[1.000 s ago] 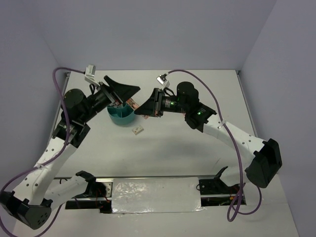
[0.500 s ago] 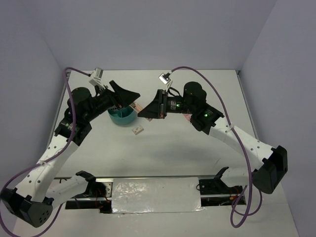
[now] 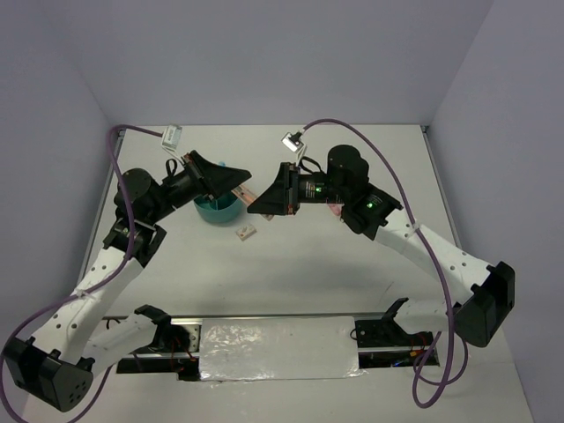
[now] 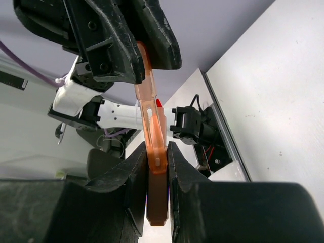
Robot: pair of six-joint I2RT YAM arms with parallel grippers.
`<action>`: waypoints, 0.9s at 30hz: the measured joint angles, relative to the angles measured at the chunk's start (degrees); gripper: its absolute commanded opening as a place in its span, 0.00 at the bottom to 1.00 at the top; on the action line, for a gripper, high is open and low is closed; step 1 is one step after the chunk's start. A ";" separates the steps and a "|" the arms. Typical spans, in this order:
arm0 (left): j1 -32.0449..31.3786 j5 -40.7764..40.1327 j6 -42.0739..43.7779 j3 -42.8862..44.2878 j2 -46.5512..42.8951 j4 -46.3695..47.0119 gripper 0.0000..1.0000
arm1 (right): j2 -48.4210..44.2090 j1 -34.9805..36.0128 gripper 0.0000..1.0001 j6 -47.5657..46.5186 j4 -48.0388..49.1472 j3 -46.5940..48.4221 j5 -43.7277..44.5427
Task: Sort the stationery into containers
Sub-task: Close the pen cap on the pen.
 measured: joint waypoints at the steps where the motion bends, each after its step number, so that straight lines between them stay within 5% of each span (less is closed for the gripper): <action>1: 0.11 0.15 -0.46 -0.09 0.00 0.63 0.09 | 0.00 0.00 0.00 -0.04 -0.04 0.31 -0.02; 27: 0.37 -0.83 -6.19 -5.09 -1.11 8.44 0.00 | 2.67 0.07 0.00 1.66 5.62 1.42 -1.36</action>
